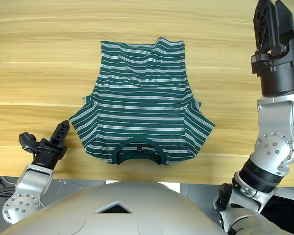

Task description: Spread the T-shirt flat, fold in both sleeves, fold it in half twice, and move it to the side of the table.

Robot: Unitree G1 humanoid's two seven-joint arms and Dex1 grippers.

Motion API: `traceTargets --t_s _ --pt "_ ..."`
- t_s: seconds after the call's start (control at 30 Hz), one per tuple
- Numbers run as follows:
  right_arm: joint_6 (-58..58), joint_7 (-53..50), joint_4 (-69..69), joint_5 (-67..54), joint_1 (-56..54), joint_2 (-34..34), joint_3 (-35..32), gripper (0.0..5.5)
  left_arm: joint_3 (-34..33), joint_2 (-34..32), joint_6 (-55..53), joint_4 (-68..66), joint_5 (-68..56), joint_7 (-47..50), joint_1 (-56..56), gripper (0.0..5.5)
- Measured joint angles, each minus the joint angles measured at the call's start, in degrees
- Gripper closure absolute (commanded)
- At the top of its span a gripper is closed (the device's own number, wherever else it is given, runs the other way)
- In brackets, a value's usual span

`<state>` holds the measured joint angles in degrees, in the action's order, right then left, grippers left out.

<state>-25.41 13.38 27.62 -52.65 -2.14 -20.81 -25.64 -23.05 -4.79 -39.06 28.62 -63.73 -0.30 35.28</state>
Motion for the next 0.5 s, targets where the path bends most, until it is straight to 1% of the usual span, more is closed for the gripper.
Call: traceTargets --t_s 0.13,0.5 --pt "0.6 0.1 -0.3 1.6 0.3 0.0 0.3 2.73 2.8 0.6 0.4 -0.8 0.6 -0.1 -1.6 2.18" --pt "0.7 0.7 -1.0 2.3 1.1 0.0 1.1 2.73 6.3 0.8 5.0 -3.4 3.2 -2.5 -2.9 2.18"
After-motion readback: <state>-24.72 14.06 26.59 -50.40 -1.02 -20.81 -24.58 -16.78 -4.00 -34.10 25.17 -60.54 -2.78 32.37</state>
